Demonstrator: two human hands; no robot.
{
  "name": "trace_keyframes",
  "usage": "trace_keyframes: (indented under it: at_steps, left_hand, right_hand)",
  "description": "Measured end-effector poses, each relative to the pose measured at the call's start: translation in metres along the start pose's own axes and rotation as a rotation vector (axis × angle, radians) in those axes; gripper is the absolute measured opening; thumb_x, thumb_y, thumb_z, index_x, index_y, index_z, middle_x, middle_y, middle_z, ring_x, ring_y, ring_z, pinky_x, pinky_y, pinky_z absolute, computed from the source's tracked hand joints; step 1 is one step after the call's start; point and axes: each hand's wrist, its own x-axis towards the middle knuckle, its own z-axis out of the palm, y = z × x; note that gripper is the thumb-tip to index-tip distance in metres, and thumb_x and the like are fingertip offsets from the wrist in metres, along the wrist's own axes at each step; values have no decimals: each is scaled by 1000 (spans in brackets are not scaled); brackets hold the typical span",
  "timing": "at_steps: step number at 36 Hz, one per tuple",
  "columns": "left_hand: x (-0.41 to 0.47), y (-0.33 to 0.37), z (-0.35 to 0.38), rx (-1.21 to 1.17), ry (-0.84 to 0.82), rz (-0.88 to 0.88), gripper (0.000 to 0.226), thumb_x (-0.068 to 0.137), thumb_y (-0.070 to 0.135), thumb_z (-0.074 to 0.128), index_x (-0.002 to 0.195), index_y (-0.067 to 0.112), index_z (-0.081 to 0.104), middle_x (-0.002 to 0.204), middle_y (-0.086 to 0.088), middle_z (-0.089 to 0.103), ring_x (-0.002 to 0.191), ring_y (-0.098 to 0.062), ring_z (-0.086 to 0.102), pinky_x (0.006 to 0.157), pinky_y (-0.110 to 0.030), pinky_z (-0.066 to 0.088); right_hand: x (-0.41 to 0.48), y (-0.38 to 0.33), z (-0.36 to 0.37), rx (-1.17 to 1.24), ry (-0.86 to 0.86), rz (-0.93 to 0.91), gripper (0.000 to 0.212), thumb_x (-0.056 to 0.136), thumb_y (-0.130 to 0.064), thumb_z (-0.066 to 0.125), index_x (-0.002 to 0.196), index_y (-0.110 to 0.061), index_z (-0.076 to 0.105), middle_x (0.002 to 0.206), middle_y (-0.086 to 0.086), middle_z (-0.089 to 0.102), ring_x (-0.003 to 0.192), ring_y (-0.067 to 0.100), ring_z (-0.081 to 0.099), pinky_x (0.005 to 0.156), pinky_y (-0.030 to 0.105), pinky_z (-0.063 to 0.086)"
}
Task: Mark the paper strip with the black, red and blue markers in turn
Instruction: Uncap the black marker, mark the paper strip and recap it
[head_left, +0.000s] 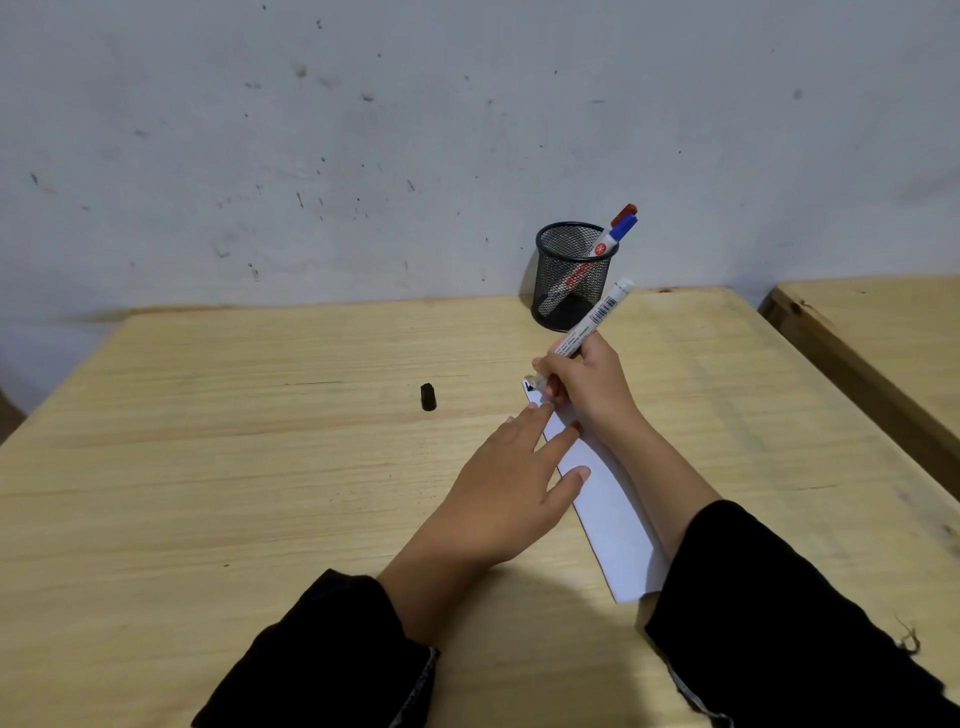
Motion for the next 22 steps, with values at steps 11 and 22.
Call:
trace_keyframes:
  at_steps: [11, 22]
  left_hand:
    - [0, 0, 0, 2, 9, -2, 54, 98, 49, 24, 149, 31, 20, 162, 4, 2, 148, -12, -2, 120, -31, 2]
    - [2, -2, -2, -27, 38, 1, 54, 97, 50, 30, 148, 31, 24, 162, 5, 7, 148, -11, 1, 119, -32, 9]
  right_hand:
    - [0, -2, -4, 104, 65, -67, 16, 83, 2, 59, 81, -8, 47, 61, 7, 52, 44, 8, 50, 43, 19, 44]
    - [-2, -6, -4, 121, 195, -144, 19, 82, -16, 69, 90, -11, 53, 68, 2, 63, 55, 8, 60, 58, 19, 51]
